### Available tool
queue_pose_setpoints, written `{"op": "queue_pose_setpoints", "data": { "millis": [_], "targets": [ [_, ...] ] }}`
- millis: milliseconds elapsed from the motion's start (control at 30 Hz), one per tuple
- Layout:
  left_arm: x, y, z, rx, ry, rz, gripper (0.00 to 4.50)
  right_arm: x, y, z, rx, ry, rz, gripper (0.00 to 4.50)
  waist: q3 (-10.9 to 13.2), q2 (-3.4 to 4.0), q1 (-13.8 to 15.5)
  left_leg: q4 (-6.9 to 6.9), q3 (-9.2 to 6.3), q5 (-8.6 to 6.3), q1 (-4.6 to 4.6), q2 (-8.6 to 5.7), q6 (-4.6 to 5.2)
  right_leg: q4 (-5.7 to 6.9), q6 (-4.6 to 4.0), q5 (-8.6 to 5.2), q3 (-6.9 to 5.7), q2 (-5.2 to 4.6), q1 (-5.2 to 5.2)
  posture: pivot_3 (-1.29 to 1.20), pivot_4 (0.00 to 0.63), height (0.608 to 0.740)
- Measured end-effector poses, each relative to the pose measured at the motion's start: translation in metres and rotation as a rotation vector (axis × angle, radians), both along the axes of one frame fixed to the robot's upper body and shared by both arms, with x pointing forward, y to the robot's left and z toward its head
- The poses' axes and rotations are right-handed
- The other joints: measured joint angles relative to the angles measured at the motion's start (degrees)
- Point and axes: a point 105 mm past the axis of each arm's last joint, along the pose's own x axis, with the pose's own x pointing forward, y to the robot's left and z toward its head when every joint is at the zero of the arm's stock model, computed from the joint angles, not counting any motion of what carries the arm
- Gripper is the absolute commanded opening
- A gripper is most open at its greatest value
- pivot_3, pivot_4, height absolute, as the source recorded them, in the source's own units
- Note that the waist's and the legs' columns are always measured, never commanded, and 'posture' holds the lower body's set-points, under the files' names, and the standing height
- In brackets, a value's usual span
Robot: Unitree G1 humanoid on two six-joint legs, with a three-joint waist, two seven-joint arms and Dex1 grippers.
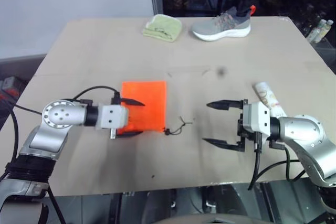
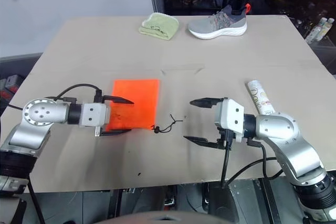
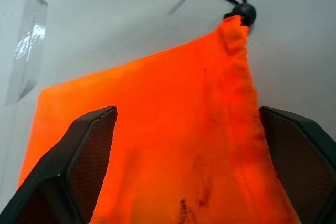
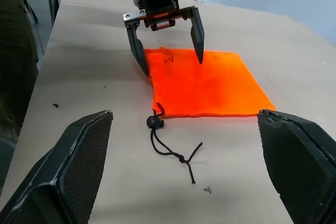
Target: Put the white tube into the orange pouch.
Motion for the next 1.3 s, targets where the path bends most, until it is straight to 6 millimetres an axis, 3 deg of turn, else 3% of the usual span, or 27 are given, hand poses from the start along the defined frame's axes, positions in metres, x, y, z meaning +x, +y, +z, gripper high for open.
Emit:
{"op": "queue_pose_setpoints", "data": {
  "millis": [300, 400, 533, 667, 833, 1067, 1167, 1300],
  "targets": [
    [0.013, 0.002, 0.0, 0.035, -0.064, 0.042, 4.45, 0.001, 0.0, 0.0, -0.002, -0.003, -0.005, 4.5, 0.0, 0.0, 0.0, -0.01, 0.02, 0.0, 0.0, 0.01, -0.01, 0.02, 0.14, 0.08, 0.01, 0.04, -0.01, 0.0, 0.15, 0.74],
    [0.015, -0.001, -0.003, 0.03, -0.078, 0.046, 3.79, 0.001, 0.0, 0.0, -0.001, -0.003, -0.005, 4.5, 0.0, 0.0, 0.0, 0.0, 0.02, 0.0, 0.0, 0.01, 0.0, 0.02, 0.13, 0.08, 0.02, 0.03, -0.01, 0.0, 0.15, 0.74],
    [0.015, -0.012, -0.007, 0.005, -0.074, 0.026, 1.85, 0.001, 0.0, -0.001, 0.0, -0.001, -0.008, 4.5, 0.0, 0.0, 0.0, 0.0, 0.02, 0.01, 0.0, 0.01, -0.01, 0.02, 0.14, 0.09, 0.03, 0.03, -0.01, 0.0, 0.15, 0.74],
    [0.009, -0.03, -0.015, -0.07, 0.053, 0.006, 0.02, 0.003, -0.002, -0.006, 0.003, 0.035, -0.06, 4.5, 0.0, -0.02, 0.0, 0.01, 0.04, 0.06, 0.0, 0.01, -0.09, 0.06, 0.18, 0.11, 0.04, 0.04, -0.01, 0.0, 0.15, 0.74],
    [0.012, -0.036, -0.002, -0.203, 0.238, 0.099, 0.02, 0.021, -0.019, -0.015, -0.055, 0.034, -0.303, 4.5, 0.0, -0.03, 0.0, 0.05, 0.0, 0.06, 0.0, 0.01, -0.1, 0.15, 0.18, 0.1, 0.05, 0.04, -0.04, 0.0, 0.15, 0.74],
    [0.033, -0.041, 0.053, -0.37, 0.295, 0.199, 0.02, 0.07, -0.093, -0.021, -0.063, 0.045, -0.862, 4.5, 0.0, -0.06, -0.1, 0.18, 0.01, 0.14, -0.01, -0.04, -0.22, 0.17, 0.19, 0.1, 0.09, 0.03, 0.0, 0.0, 0.15, 0.74],
    [0.04, -0.046, 0.062, -0.412, 0.297, 0.226, 0.02, 0.078, -0.113, -0.024, -0.104, 0.006, -0.999, 4.5, 0.0, -0.07, -0.1, 0.13, 0.0, 0.16, -0.02, -0.03, -0.25, 0.17, 0.23, 0.1, 0.1, 0.09, -0.02, 0.0, 0.15, 0.74],
    [0.048, -0.054, 0.074, -0.456, 0.28, 0.264, 0.02, 0.087, -0.144, -0.046, -0.183, 0.079, -1.17, 4.5, 0.0, -0.07, -0.2, 0.14, 0.05, 0.16, -0.04, -0.06, -0.25, 0.17, 0.26, 0.1, 0.17, 0.08, -0.03, 0.0, 0.15, 0.74]
  ]
}}
